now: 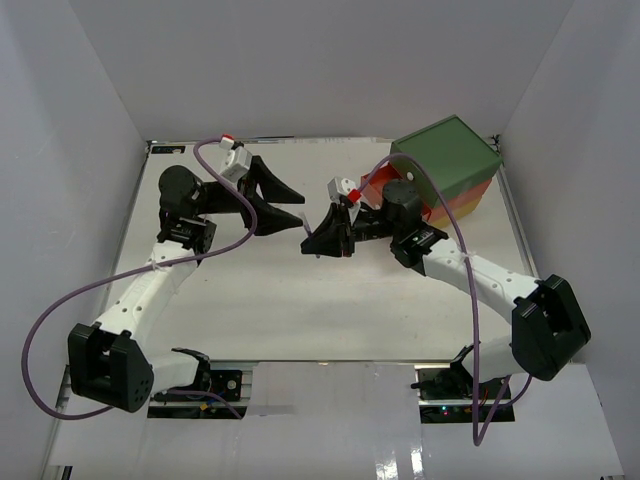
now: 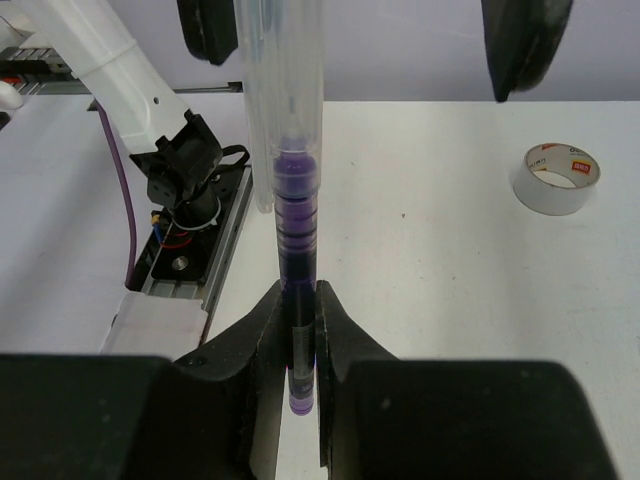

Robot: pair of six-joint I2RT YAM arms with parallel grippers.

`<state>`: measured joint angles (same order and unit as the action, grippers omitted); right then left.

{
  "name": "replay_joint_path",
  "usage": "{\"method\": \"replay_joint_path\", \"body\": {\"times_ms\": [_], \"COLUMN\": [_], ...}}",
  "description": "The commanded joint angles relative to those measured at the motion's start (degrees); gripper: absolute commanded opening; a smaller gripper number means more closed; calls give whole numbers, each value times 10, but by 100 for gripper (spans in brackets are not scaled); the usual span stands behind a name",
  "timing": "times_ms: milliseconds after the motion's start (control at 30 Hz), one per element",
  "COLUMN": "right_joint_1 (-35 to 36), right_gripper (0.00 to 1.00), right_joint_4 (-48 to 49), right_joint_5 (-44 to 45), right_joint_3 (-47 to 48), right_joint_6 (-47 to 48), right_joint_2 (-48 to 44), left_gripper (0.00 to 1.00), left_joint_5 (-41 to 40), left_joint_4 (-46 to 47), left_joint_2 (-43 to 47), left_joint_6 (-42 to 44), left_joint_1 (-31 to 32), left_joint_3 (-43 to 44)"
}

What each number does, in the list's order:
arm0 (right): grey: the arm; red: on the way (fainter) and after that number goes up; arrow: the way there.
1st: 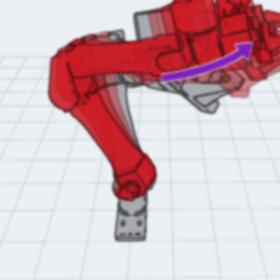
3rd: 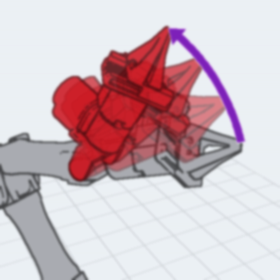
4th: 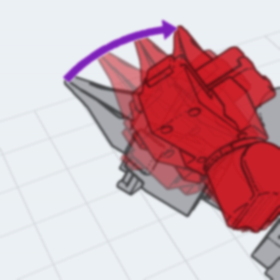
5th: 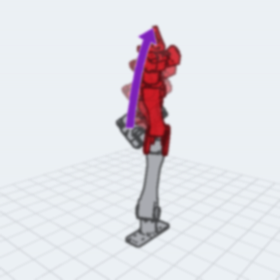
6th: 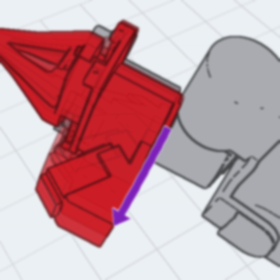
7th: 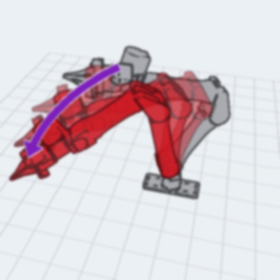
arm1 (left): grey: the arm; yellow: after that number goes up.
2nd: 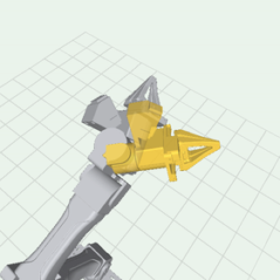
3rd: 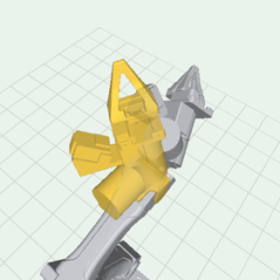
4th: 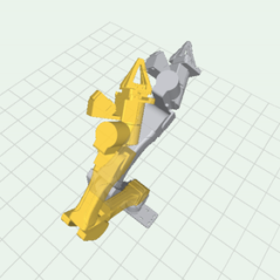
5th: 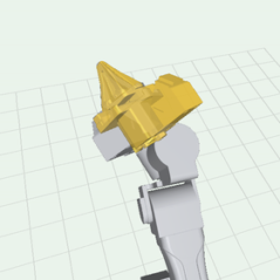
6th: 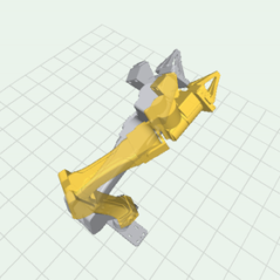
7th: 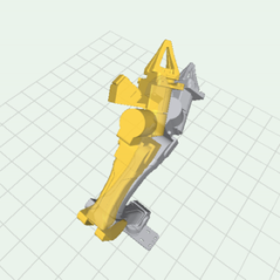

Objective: Sort the stationery into containers
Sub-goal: Close the pen cap on the pen.

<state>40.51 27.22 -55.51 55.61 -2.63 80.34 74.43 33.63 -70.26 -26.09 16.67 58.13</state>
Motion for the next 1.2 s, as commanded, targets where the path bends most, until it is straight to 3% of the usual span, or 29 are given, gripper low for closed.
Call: {"method": "replay_joint_path", "body": {"times_ms": [0,600,867,1167], "right_joint_1": [-1,0,0,-1], "right_gripper": [8,8,8,8], "right_joint_4": [3,5,11,54], "right_joint_5": [-12,-9,-6,43], "right_joint_3": [33,48,44,28], "right_joint_6": [5,1,-4,-34], "right_joint_2": [6,25,23,4], "left_gripper": [64,48,29,14], "left_joint_5": [19,-8,-17,-77], "left_joint_4": [27,11,-9,-86], "left_joint_2": [0,-18,-18,8], "left_joint_6": [-12,-16,-11,19], "left_joint_1": [0,26,35,41], "left_joint_3": [18,15,14,-8]}}
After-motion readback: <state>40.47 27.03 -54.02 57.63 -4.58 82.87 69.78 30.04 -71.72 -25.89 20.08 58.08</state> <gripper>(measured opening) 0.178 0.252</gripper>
